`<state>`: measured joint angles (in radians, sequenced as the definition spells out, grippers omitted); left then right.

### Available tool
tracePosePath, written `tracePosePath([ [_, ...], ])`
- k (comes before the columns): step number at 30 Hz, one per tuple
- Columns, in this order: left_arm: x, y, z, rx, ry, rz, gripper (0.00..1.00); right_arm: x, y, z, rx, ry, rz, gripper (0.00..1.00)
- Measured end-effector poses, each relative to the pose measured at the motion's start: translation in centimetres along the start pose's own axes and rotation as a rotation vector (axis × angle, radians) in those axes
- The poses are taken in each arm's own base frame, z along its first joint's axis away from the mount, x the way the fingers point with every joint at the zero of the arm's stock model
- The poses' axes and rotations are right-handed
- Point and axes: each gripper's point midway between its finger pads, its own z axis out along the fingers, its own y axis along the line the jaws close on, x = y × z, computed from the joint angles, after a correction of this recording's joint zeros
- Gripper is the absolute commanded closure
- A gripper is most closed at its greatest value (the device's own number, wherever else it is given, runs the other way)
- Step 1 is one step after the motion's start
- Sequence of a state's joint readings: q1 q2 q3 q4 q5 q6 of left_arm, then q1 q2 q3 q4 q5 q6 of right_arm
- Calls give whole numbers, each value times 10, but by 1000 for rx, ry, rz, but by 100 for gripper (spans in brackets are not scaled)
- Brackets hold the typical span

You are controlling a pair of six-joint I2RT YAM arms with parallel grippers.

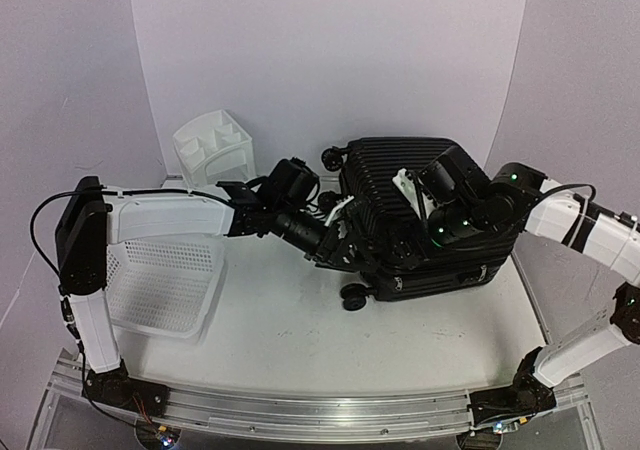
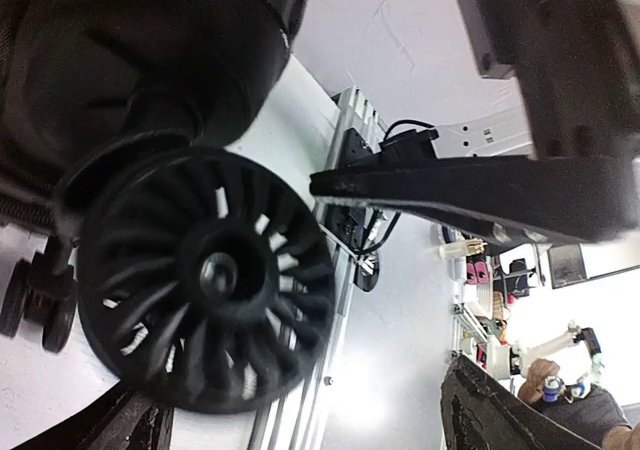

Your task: Open, take out, and arrange the luggage

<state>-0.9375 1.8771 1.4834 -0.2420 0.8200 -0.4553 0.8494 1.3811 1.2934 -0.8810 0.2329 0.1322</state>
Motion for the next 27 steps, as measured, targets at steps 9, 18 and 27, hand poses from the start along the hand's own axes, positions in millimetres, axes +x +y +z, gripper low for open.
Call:
tracePosePath([
  [9, -18, -6, -17, 54, -51, 0, 14, 34, 0, -29, -63, -90, -325, 2],
  [18, -24, 25, -34, -8, -130, -64, 9, 26, 35, -31, -207, -263, -743, 2],
  [27, -48, 3, -32, 103, -129, 133, 3, -1, 50, -27, -223, -384, -835, 2],
])
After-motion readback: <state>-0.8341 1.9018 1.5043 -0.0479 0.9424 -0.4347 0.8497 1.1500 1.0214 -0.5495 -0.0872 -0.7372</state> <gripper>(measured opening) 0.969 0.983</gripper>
